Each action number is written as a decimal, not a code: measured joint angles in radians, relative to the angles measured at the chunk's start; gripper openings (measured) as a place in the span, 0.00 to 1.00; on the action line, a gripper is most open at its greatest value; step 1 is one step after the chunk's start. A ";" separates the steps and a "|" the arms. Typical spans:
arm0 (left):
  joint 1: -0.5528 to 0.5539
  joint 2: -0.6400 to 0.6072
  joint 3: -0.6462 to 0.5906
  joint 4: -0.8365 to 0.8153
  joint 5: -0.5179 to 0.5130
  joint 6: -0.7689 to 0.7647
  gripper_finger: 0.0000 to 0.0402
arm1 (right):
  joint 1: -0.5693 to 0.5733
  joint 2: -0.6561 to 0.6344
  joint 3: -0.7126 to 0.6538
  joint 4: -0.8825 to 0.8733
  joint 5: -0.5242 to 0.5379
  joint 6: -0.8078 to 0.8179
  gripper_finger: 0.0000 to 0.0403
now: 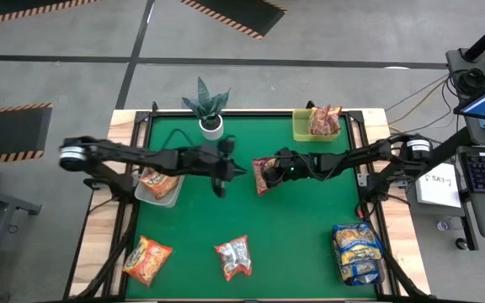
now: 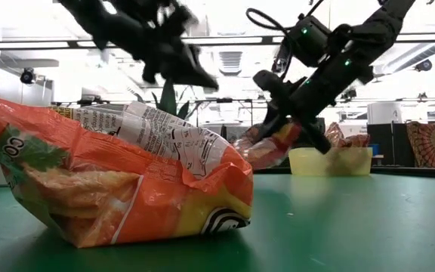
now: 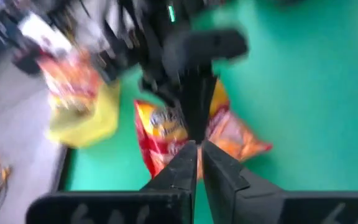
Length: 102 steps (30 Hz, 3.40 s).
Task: Sort Maruchan noodles
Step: Put the red noodle pack into the yellow bin
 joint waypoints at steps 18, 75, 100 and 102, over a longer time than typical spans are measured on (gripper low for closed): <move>-0.058 -0.534 -0.260 0.102 0.046 -0.021 0.00 | -0.258 -0.060 0.504 -0.825 0.006 -0.273 0.25; -0.062 -0.912 -0.387 0.107 0.044 -0.064 0.00 | -0.730 0.327 0.762 -1.265 -0.023 -0.471 0.29; -0.062 -0.911 -0.387 0.107 0.044 -0.059 0.00 | -0.728 0.396 0.891 -1.247 0.089 -0.506 0.17; -0.062 -0.911 -0.387 0.106 0.044 -0.061 0.00 | -0.728 0.397 0.890 -1.253 0.088 -0.512 0.16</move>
